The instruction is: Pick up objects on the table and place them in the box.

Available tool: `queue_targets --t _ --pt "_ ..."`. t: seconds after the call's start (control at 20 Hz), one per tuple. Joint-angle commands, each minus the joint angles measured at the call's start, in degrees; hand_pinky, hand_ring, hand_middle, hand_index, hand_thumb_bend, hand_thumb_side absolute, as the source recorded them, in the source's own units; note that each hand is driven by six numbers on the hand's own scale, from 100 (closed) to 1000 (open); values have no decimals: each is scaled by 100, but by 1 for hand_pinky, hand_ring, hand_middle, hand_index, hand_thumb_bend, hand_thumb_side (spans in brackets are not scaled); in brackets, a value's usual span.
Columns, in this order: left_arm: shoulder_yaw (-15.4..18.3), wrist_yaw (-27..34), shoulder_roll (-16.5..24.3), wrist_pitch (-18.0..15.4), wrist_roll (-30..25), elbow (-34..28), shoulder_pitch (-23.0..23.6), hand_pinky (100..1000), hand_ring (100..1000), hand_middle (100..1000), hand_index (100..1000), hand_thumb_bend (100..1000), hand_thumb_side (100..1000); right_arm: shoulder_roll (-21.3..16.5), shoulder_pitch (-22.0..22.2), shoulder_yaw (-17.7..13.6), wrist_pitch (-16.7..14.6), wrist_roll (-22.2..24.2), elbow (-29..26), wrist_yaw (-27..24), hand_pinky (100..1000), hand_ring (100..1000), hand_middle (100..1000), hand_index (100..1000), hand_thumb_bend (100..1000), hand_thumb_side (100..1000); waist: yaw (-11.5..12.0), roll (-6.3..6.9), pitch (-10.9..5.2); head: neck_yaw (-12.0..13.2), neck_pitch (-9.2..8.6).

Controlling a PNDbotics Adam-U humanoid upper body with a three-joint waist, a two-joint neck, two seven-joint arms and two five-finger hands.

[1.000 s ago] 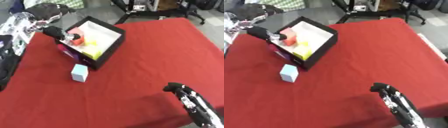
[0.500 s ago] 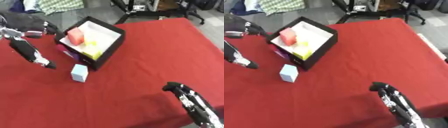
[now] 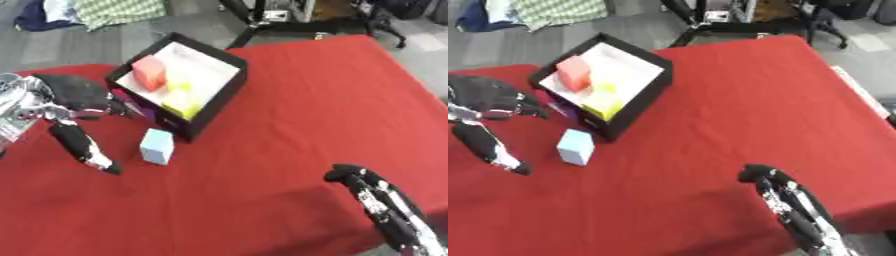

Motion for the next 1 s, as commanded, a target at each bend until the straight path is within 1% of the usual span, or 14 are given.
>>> queue_targets --t 0.05,0.3,0.45,0.5,0.6,0.8,1.0 --pt "63 -379 -99 -298 -27 299 -79 788 789 808 980 664 862 -71 -36 -4 -9 -8 -77 12 1000 801 711 814 100 633 -9 13 -80 -23 -10" --pt "107 -601 -329 -176 830 586 -65 789 783 798 974 586 821 -66 -35 -5 -7 -12 -76 11 1000 801 711 814 100 641 -5 8 -72 -36 -10" --pt "74 -521 -445 -118 1146 660 -71 786 772 786 969 549 814 -67 -35 -1 -9 -6 -77 9 1000 801 711 814 100 637 -5 5 -74 -35 -10" --pt "61 -476 -476 -104 1203 667 -78 786 768 783 968 561 808 -68 -35 -3 -8 -7 -77 8 1000 801 711 814 100 633 -5 4 -75 -34 -10" --pt "40 -380 -537 -81 1243 680 -97 784 764 779 966 554 812 -68 -35 -3 -9 -5 -78 3 1000 802 711 815 100 637 -7 3 -76 -30 -10" --pt "-12 -246 -651 -67 1150 743 -151 783 756 769 961 557 806 -68 -38 2 -7 2 -76 0 1000 802 711 815 100 633 -16 2 -78 -27 -10" --pt "-60 -283 -758 -109 1049 806 -193 780 748 762 957 546 773 -67 -42 3 -5 6 -76 -7 1000 802 711 815 100 635 -28 1 -77 -31 -10"
